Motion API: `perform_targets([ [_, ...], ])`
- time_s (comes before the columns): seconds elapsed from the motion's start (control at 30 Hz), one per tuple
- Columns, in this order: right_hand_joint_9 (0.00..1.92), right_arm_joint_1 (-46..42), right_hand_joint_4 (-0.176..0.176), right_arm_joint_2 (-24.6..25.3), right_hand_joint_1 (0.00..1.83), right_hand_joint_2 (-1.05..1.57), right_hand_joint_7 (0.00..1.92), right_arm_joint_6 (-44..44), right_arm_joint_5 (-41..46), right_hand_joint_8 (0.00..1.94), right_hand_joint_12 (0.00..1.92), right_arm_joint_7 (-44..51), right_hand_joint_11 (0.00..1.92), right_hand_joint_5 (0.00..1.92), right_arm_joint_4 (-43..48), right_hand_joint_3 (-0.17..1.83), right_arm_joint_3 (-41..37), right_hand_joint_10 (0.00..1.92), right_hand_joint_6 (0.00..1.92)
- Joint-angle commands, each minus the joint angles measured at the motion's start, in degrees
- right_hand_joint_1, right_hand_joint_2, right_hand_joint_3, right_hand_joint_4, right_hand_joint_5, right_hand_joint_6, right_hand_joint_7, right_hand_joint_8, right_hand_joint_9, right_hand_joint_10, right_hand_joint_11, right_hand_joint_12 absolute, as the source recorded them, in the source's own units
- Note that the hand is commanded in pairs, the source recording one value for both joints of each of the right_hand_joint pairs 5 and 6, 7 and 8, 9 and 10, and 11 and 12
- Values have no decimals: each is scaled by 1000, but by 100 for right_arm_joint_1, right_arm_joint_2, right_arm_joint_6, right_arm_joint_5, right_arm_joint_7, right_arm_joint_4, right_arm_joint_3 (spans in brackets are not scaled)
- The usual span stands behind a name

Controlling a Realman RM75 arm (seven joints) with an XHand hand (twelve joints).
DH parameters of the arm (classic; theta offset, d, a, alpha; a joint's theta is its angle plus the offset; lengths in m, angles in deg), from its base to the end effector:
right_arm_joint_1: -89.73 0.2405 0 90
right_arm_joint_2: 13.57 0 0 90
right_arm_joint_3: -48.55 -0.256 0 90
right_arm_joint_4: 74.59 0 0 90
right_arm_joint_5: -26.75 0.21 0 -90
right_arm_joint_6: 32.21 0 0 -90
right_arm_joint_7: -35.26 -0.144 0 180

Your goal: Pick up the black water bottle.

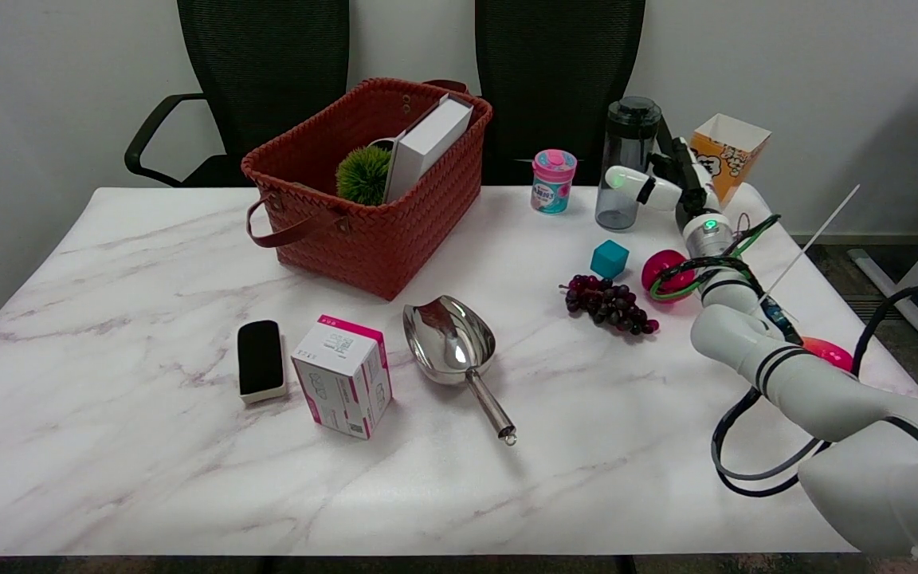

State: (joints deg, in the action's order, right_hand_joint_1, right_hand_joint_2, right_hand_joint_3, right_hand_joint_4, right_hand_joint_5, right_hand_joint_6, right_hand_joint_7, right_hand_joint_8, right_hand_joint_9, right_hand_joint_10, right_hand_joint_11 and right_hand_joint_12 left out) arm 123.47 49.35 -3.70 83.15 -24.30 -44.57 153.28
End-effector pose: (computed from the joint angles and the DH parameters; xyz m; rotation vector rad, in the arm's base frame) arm -0.2734 -0.4342 0.4848 0.9086 -0.7204 1.2640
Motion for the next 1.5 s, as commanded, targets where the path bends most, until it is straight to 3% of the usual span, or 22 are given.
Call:
perform_targets([
  [0.03, 237, 20, 0, -6, 998, -182, 301, -4, 112, 301, 87, -25, 87, 0, -214, 500, 50, 237, 0],
  [0.33, 234, 31, 0, -22, 996, -174, 296, -52, 112, 296, 83, 7, 83, 18, -289, 497, -6, 234, 18],
  [0.57, 127, 199, 0, 13, 995, -175, 145, -52, 112, 145, 67, -25, 67, 346, -555, 497, 20, 127, 346],
  [0.8, 82, 347, 0, 18, 991, -189, 94, -158, 112, 94, 16, -25, 16, 455, -653, 512, 42, 82, 455],
  [1.2, 62, 600, 0, 18, 981, -214, 76, -286, 91, 76, 0, -25, 0, 397, -824, 512, 42, 62, 397],
  [1.5, 65, 605, 0, 50, 974, -217, 72, -292, 112, 72, 0, -25, 0, 99, -893, 499, 42, 65, 99],
])
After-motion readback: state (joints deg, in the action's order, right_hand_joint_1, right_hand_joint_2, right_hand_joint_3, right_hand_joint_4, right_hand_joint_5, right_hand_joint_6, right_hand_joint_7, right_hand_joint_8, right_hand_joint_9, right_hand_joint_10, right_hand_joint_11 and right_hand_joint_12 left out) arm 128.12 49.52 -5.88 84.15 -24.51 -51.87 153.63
